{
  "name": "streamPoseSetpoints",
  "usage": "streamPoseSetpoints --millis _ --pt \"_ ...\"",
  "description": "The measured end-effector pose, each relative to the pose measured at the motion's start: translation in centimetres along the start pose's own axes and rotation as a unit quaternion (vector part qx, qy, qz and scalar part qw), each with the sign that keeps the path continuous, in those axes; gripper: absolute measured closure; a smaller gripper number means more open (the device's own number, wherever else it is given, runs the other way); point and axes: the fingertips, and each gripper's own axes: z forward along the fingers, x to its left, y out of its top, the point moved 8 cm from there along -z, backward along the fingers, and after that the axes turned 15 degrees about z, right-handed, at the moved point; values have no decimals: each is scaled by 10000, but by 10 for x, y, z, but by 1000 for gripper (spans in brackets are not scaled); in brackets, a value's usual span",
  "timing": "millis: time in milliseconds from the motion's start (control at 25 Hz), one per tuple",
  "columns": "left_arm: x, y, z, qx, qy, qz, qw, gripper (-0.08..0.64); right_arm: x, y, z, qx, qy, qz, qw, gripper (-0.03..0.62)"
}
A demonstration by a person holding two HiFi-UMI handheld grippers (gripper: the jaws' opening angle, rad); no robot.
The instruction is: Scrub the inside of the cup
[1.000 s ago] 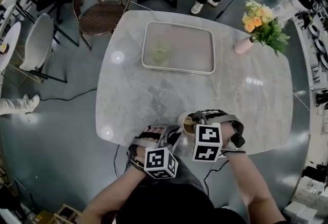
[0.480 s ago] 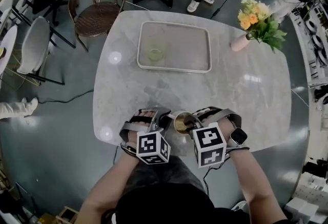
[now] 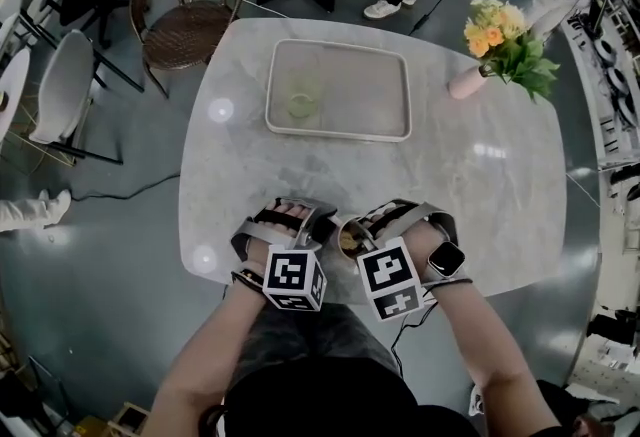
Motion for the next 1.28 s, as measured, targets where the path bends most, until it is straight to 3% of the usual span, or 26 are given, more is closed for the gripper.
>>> streamPoseSetpoints --millis 160,440,680,800,880,960,1120,1280 --pt "5 1 4 11 21 158 9999 486 4 -2 -15 -178 186 155 9995 534" --pt "8 2 7 -43 -54 392 9992 486 12 -11 -53 -772 -161 888 9929 532" --pt "8 -2 6 -68 -172 111 9998 485 20 -27 -88 -1258 -635 1677 9757 532" --pt "11 -5 3 -129 -233 -199 9994 437 28 -36 -96 -1552 -782 2189 9601 532" --pt "12 -9 -2 -222 -308 -481 9981 384 35 -42 -98 -1804 -867 2594 9448 532" --pt "14 -13 -8 -324 -349 -717 9963 357 40 -48 -100 -2129 -984 3059 9227 532" --pt "15 -17 -22 -366 -258 -1040 9936 351 48 -59 -102 -2816 -1216 4060 8609 532" --pt "19 -12 -42 -515 220 -1627 9851 361 56 -66 -99 -3237 -1327 4855 8012 532"
